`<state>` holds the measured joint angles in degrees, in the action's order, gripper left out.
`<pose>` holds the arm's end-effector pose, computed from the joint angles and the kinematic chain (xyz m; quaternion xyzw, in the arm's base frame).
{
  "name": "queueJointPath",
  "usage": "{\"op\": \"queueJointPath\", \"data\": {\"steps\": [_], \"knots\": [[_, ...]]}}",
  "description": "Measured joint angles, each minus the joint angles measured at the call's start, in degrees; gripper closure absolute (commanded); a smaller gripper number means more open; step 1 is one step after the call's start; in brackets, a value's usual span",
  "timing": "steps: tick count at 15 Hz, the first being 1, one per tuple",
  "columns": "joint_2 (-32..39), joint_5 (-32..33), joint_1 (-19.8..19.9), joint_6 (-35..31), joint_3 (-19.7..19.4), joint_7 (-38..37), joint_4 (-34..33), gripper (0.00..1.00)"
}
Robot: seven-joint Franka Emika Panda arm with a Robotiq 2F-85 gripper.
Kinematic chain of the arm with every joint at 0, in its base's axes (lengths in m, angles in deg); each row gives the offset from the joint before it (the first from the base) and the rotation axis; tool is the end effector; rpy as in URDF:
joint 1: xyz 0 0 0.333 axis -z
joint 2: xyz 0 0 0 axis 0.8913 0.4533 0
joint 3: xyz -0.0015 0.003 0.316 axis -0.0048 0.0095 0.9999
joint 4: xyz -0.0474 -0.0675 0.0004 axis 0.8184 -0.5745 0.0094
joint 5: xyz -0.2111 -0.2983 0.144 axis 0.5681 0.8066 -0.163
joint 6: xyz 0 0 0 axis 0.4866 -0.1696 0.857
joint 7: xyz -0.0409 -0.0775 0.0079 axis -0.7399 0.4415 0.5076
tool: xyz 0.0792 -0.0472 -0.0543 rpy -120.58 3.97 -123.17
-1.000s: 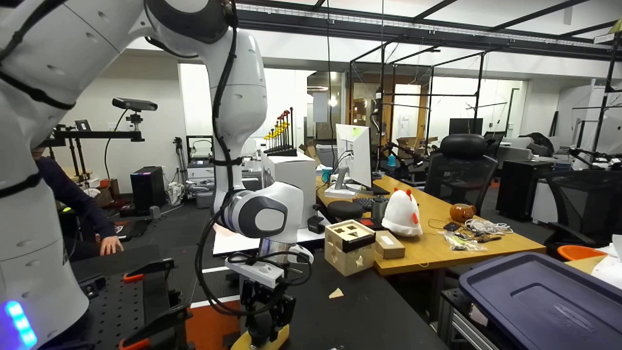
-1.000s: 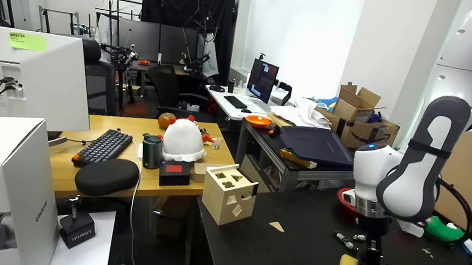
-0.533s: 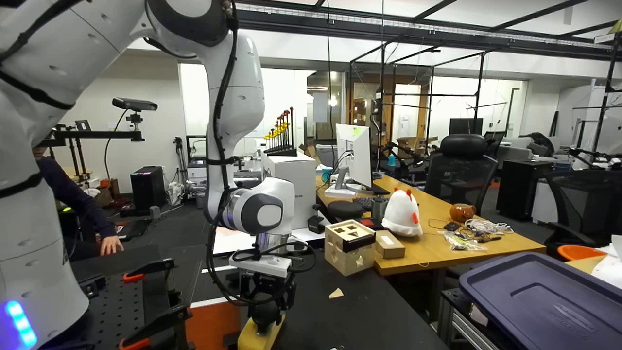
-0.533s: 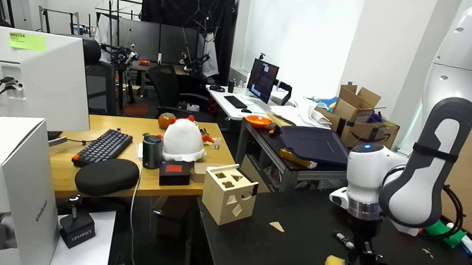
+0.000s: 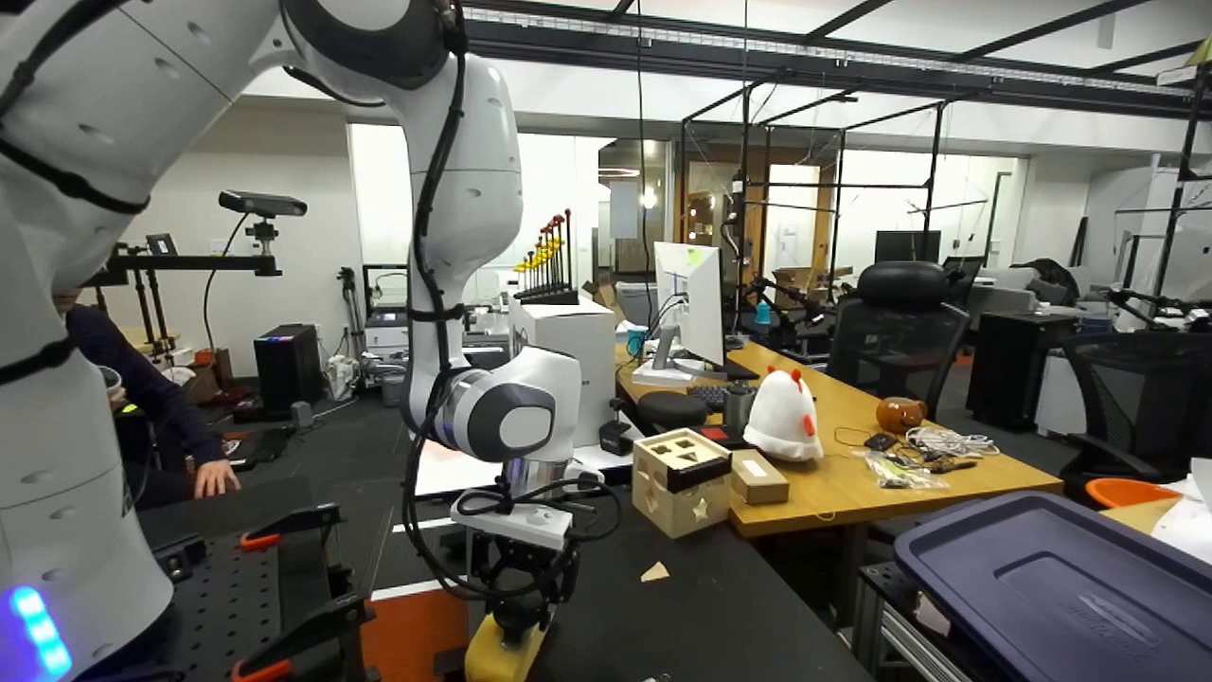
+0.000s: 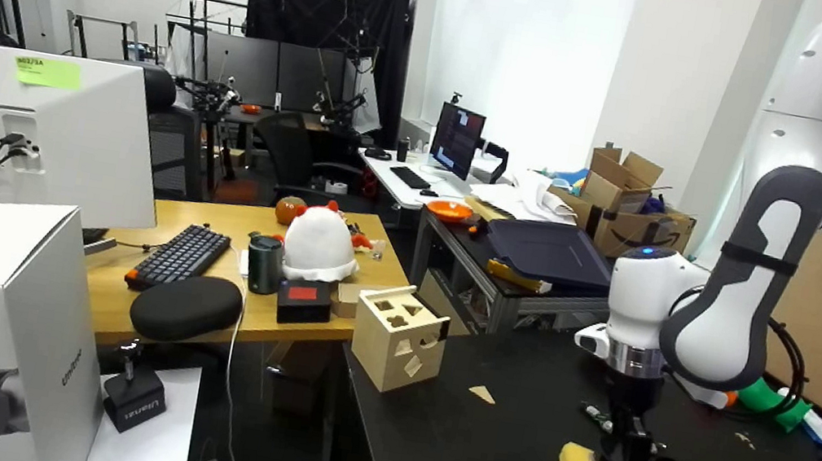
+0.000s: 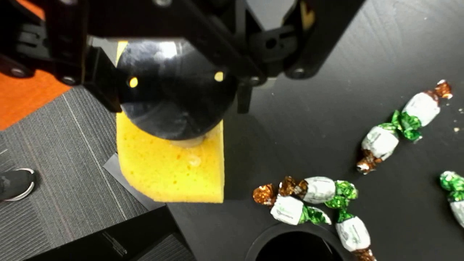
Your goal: Put the sweets together using the sponge brush
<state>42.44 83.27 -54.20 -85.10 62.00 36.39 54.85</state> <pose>0.4304 -0.0427 0.0113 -0.9341 -0.3434 0.0975 0.0010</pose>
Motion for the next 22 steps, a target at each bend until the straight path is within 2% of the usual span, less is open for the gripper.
{"op": "queueJointPath", "data": {"steps": [2,3,12,15,18,22], "knots": [[0.0,0.0,-0.01,0.0,0.13,0.0,0.0,0.23],[0.0,0.0,-0.01,0.0,0.18,0.0,0.0,0.48],[0.04,2.53,-2.51,-0.21,-0.52,1.42,0.52,0.48],[-0.21,5.42,-2.9,-2.97,-1.13,3.11,1.79,0.48],[-0.75,9.99,-4.91,-6.61,-5.36,3.31,3.22,0.48],[-0.98,16.13,-6.86,-8.18,-11.46,3.31,3.69,0.48]]}}
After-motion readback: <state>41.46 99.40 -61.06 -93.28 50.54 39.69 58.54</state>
